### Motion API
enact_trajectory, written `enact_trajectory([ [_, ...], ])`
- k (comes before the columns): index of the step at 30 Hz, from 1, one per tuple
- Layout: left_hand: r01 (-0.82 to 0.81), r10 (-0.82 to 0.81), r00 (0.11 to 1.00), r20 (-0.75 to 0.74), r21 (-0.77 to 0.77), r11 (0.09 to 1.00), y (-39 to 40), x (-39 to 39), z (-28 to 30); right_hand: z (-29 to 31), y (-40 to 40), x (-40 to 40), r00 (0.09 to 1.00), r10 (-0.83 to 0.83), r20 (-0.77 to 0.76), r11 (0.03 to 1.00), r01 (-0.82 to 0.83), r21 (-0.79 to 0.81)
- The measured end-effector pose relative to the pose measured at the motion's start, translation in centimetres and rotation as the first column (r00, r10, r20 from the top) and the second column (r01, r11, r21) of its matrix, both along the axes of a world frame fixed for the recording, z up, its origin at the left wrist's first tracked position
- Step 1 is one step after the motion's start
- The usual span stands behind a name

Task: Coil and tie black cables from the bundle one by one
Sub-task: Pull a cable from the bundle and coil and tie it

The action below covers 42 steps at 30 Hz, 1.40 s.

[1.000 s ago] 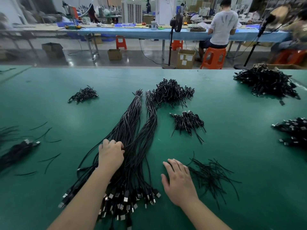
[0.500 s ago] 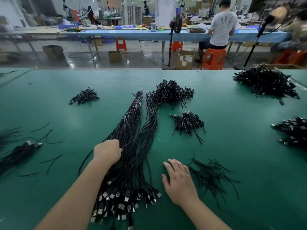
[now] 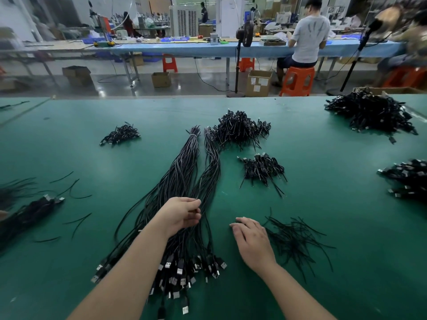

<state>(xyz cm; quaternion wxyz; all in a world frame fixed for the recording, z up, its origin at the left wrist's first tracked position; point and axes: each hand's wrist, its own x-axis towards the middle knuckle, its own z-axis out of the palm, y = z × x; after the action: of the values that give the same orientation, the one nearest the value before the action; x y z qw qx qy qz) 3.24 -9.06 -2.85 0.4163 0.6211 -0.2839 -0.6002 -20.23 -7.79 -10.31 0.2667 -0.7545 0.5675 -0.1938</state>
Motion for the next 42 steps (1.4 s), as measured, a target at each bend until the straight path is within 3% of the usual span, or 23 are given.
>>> enact_trajectory([
  [2, -0.077, 0.076, 0.992, -0.098, -0.004, 0.997, 0.2, -1.1, -0.1, 1.5, 0.1, 0.2, 0.953, -0.105, 0.283, 0.986, 0.062, 0.156],
  [4, -0.136, 0.134, 0.973, -0.186, 0.001, 0.991, 0.3, -2.2, -0.3, 3.3, 0.4, 0.6, 0.878, -0.145, 0.456, 0.966, 0.027, 0.256],
  [7, -0.229, 0.232, 0.905, -0.357, 0.051, 0.972, 0.2, -3.5, -0.7, 6.2, 0.7, 1.0, 0.892, -0.032, 0.452, 0.964, -0.091, 0.248],
  [10, -0.31, 0.309, 0.866, -0.394, 0.063, 0.949, -0.1, -4.3, -0.9, 8.9, 0.7, 0.9, 0.889, 0.034, 0.456, 0.969, -0.141, 0.204],
  [11, -0.305, 0.301, 0.896, -0.328, 0.04, 0.951, -0.2, -4.4, -0.7, 9.9, 0.7, 0.8, 0.883, 0.033, 0.469, 0.971, -0.14, 0.195],
  [12, -0.252, 0.247, 0.956, -0.16, -0.008, 0.968, -0.2, -4.4, -0.7, 10.8, 0.8, 0.7, 0.87, 0.025, 0.492, 0.971, -0.138, 0.196],
  [13, -0.143, 0.152, 0.983, 0.106, -0.08, 0.986, -0.1, -4.3, -0.7, 11.7, 0.9, 0.6, 0.846, 0.007, 0.533, 0.968, -0.141, 0.21],
  [14, 0.016, 0.046, 0.91, 0.413, -0.144, 0.989, 0.1, -4.2, -0.6, 12.5, 0.9, 0.5, 0.808, -0.01, 0.589, 0.96, -0.156, 0.231],
  [15, 0.181, -0.013, 0.776, 0.63, -0.202, 0.962, 0.3, -4.3, -0.5, 13.2, 0.9, 0.3, 0.77, -0.02, 0.638, 0.951, -0.183, 0.251],
  [17, 0.454, -0.037, 0.583, 0.811, -0.288, 0.843, 0.7, -4.9, 0.1, 14.4, 1.0, 0.1, 0.703, -0.006, 0.711, 0.925, -0.267, 0.272],
  [19, 0.595, -0.032, 0.509, 0.86, -0.325, 0.735, 1.0, -5.6, 0.4, 15.2, 1.2, -0.2, 0.585, 0.002, 0.811, 0.873, -0.397, 0.284],
  [22, 0.618, -0.036, 0.544, 0.838, -0.372, 0.693, 1.2, -6.1, 0.9, 16.0, 1.1, -0.8, 0.367, -0.044, 0.929, 0.826, -0.51, 0.241],
  [24, 0.599, 0.005, 0.549, 0.836, -0.397, 0.695, 1.4, -6.5, 1.3, 16.3, 0.6, -1.3, 0.36, -0.057, 0.931, 0.886, -0.412, 0.214],
  [26, 0.585, 0.047, 0.527, 0.849, -0.402, 0.705, 1.6, -6.8, 1.4, 16.6, 0.1, -1.8, 0.424, -0.067, 0.903, 0.95, -0.249, 0.187],
  [30, 0.565, 0.097, 0.519, 0.849, -0.426, 0.706, 1.7, -7.4, 1.1, 17.6, -0.2, -2.3, 0.421, -0.098, 0.902, 0.987, -0.078, 0.144],
  [32, 0.572, 0.027, 0.517, 0.856, -0.368, 0.733, 1.9, -7.3, 0.7, 18.6, -0.2, -2.9, 0.354, -0.097, 0.93, 0.992, -0.045, 0.121],
  [37, 0.586, -0.214, 0.408, 0.888, -0.075, 0.807, 3.4, -4.8, -2.4, 22.4, -1.5, -6.7, -0.005, -0.111, 0.994, 0.993, 0.031, 0.111],
  [40, 0.533, -0.174, 0.445, 0.878, -0.104, 0.839, 4.3, -3.4, -3.5, 23.6, -2.7, -9.6, -0.095, -0.097, 0.991, 0.991, 0.086, 0.105],
  [42, 0.507, -0.161, 0.471, 0.867, -0.117, 0.854, 4.6, -2.8, -3.7, 23.8, -3.3, -11.2, -0.083, -0.122, 0.989, 0.983, 0.13, 0.133],
])
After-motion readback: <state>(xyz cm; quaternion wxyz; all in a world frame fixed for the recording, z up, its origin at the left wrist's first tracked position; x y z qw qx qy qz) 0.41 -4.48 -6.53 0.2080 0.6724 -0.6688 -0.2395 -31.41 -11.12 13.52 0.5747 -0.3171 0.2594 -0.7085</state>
